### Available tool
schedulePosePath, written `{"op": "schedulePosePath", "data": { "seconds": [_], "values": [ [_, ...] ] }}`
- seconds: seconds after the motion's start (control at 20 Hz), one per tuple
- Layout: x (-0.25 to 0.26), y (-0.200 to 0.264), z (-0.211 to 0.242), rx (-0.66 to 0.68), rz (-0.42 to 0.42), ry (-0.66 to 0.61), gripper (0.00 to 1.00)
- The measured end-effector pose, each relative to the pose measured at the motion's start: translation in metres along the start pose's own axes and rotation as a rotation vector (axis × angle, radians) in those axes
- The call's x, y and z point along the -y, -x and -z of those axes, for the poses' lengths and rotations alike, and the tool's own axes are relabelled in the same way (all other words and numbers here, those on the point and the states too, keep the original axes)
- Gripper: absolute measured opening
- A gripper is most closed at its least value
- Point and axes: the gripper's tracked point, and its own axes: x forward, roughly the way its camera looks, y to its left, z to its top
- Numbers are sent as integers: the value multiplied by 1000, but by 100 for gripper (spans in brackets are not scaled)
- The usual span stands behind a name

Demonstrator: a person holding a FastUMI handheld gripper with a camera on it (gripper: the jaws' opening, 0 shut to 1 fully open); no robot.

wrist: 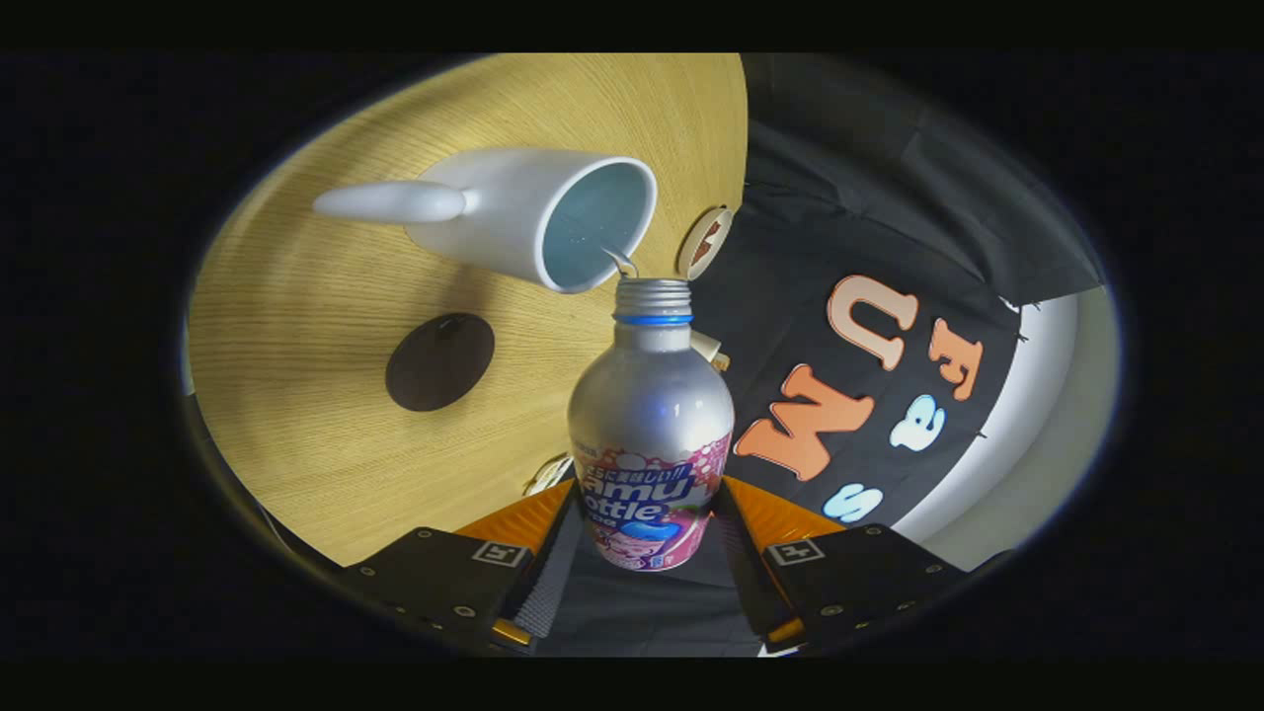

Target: Take the bottle from table, then pour the juice into the cup, finally place the bottle on the coaster

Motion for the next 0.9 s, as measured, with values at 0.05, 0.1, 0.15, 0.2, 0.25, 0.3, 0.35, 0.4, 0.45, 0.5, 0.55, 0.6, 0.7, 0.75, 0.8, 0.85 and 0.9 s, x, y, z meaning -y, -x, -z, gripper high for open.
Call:
{"op": "schedulePosePath", "data": {
  "seconds": [0.05, 0.1, 0.15, 0.2, 0.25, 0.3, 0.35, 0.4, 0.45, 0.5, 0.55, 0.6, 0.7, 0.75, 0.8, 0.85, 0.9],
  "values": [
    [0, 1, 0, -1, -1, -2, 73],
    [0, 0, 0, -2, -2, -3, 73],
    [0, 0, 0, -2, -2, -2, 73],
    [1, 0, 0, -2, -1, -1, 73],
    [2, 1, 0, -2, -1, -1, 73],
    [1, 0, 0, -1, -3, -1, 73],
    [1, 1, 0, -1, -4, 0, 73],
    [1, 0, 0, -2, -4, 1, 73],
    [1, 0, 0, -2, -4, 0, 73],
    [1, 0, 0, -3, -5, -2, 73],
    [0, 1, 1, -4, -9, -2, 73],
    [0, 0, 1, -5, -9, 0, 73],
    [1, 0, 2, -6, -8, 1, 73],
    [0, 1, 2, -5, -11, -1, 73],
    [1, 1, 3, -5, -10, -2, 73],
    [0, 1, 3, -6, -9, -1, 73],
    [0, 1, 3, -5, -10, 0, 73]
  ]
}}
